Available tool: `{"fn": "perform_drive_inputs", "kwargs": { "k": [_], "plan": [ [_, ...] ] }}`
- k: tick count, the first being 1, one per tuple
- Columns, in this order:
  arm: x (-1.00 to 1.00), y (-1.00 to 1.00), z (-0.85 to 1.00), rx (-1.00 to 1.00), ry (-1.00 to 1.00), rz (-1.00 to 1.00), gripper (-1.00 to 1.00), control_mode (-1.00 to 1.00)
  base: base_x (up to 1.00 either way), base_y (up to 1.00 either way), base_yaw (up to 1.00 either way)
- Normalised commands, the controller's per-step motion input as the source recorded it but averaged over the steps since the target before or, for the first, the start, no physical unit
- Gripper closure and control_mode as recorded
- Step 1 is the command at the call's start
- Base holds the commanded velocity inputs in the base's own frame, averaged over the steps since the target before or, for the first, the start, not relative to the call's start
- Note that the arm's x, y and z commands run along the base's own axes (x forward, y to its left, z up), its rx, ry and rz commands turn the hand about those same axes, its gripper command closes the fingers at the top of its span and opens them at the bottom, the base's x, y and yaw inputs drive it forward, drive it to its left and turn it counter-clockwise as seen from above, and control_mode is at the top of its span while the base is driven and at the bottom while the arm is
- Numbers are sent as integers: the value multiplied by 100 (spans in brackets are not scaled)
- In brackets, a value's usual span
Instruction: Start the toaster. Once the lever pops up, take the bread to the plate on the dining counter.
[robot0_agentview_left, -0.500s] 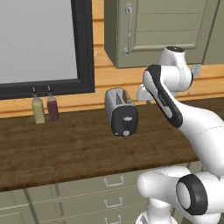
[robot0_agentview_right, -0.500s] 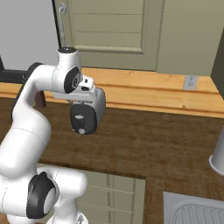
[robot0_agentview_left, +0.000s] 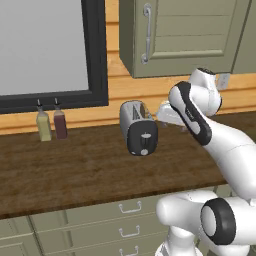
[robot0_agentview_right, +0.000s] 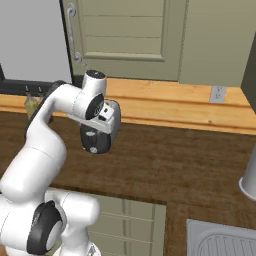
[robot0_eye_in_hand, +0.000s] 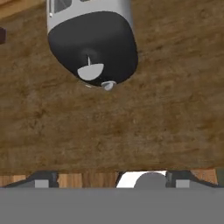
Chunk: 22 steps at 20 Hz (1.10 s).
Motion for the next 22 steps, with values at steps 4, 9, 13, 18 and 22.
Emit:
{"fn": "perform_drive_inputs", "kwargs": {
  "k": [4,9,13,18,22],
  "plan": [
    [45,0,-89,51,0,-29,-100,-100,0,0,0],
    [59,28,-24,4,1,-18,-100,-100,0,0,0],
    [52,32,-9,-1,0,-20,-100,-100,0,0,0],
    [24,2,-37,0,0,-5,-100,-100,0,0,0],
    [33,0,-34,0,0,-8,-100,-100,0,0,0]
  ]
}}
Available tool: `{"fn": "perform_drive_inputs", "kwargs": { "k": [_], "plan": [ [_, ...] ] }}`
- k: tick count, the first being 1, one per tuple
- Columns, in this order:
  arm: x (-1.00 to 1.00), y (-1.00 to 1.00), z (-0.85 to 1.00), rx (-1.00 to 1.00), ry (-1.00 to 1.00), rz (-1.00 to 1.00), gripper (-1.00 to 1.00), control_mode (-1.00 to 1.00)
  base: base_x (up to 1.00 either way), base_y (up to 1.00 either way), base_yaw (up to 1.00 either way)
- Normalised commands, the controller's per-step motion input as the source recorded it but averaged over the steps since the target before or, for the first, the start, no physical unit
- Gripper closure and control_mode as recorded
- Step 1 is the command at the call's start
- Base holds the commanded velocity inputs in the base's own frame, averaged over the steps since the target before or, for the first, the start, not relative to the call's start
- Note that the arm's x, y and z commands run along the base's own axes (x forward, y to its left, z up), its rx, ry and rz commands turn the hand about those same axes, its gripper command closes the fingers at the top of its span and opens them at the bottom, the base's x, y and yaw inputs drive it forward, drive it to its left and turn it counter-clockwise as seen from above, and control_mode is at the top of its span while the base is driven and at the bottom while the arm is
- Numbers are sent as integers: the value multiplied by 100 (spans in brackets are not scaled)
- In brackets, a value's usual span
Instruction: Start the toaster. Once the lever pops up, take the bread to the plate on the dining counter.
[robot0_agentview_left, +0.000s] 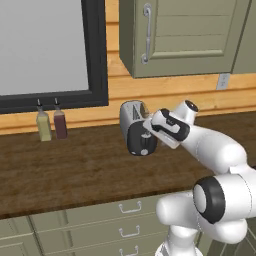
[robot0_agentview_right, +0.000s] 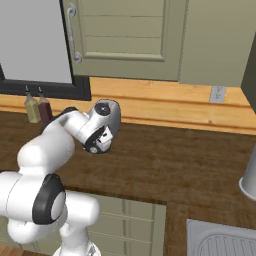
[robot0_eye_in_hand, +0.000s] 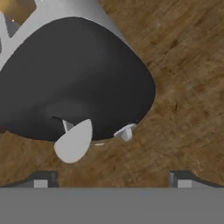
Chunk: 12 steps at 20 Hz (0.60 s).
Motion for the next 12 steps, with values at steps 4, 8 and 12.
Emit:
{"fn": "perform_drive_inputs", "kwargs": {
  "k": [4,8,12],
  "plan": [
    [23,0,-25,0,0,-10,-100,-100,0,0,0],
    [20,0,-20,0,0,-12,-100,-100,0,0,0],
    [14,0,-27,0,0,-13,-100,-100,0,0,0]
  ]
}}
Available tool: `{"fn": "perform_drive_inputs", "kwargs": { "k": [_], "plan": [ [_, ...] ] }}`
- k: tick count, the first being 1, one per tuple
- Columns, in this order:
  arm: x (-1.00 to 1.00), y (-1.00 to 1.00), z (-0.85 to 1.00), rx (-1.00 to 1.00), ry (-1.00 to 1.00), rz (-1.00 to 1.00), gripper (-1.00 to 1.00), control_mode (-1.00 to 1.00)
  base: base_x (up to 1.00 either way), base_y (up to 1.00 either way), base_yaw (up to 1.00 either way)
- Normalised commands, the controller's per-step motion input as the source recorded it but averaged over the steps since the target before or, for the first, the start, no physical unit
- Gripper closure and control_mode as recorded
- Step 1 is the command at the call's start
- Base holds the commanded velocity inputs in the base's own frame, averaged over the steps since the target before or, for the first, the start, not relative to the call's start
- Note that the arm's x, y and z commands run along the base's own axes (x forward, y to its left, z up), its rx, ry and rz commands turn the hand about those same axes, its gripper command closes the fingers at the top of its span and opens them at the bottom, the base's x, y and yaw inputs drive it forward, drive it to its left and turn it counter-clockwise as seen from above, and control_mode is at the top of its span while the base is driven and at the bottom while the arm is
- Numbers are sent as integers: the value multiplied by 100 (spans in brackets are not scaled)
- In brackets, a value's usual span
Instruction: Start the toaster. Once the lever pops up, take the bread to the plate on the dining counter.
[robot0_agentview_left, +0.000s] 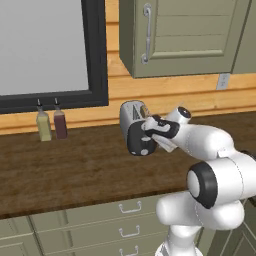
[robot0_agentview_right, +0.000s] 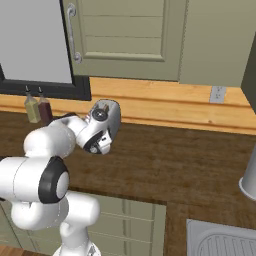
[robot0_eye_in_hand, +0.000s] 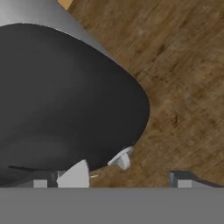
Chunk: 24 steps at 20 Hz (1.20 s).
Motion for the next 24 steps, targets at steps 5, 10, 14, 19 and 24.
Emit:
{"fn": "perform_drive_inputs", "kwargs": {
  "k": [5,10,14,19,24],
  "plan": [
    [-18,0,-50,-7,-1,-7,-100,-100,0,0,0],
    [-40,0,-63,-13,-2,-1,-100,-100,0,0,0],
    [-13,0,-35,-11,-1,0,-100,-100,0,0,0],
    [-34,-3,69,0,0,2,-100,-100,0,0,0],
    [-32,0,100,-2,1,3,-100,-100,0,0,0]
  ]
}}
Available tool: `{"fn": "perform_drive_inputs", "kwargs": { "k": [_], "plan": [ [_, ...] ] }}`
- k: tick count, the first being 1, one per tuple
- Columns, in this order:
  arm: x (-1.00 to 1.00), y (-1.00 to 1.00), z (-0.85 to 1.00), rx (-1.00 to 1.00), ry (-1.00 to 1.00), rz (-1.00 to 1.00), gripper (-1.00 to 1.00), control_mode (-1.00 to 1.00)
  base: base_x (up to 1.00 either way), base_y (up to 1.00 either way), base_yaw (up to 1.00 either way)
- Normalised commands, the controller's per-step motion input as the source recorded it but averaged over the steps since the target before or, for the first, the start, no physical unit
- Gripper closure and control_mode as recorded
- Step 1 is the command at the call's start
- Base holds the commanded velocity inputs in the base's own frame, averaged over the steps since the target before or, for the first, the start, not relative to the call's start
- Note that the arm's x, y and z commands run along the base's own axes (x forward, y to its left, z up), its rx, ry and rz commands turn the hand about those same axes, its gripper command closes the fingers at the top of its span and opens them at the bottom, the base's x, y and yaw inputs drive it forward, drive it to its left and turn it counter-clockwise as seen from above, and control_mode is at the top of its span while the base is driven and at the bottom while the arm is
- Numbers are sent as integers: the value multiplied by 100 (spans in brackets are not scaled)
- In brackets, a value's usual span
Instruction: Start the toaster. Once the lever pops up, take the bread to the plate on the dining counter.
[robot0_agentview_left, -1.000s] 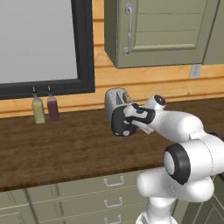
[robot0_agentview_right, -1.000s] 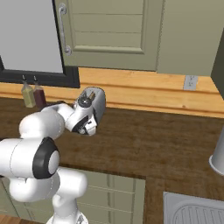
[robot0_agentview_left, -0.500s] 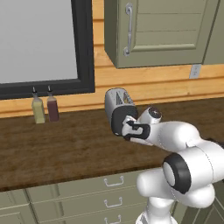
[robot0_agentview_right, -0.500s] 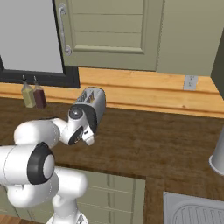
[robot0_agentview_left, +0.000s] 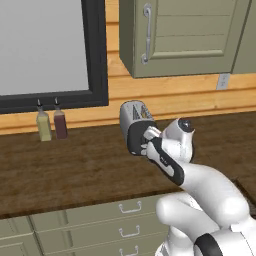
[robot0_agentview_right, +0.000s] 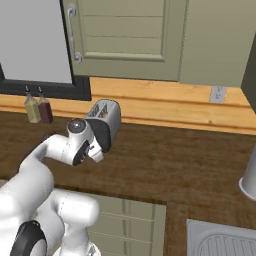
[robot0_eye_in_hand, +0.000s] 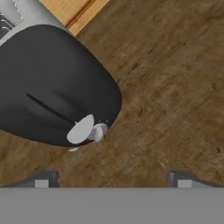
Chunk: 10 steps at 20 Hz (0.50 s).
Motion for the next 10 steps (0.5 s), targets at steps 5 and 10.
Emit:
{"fn": "perform_drive_inputs", "kwargs": {
  "k": [5,10],
  "plan": [
    [0,0,100,-20,3,18,-100,-100,0,0,0],
    [20,-1,100,-27,-1,37,-100,-100,0,0,0]
  ]
}}
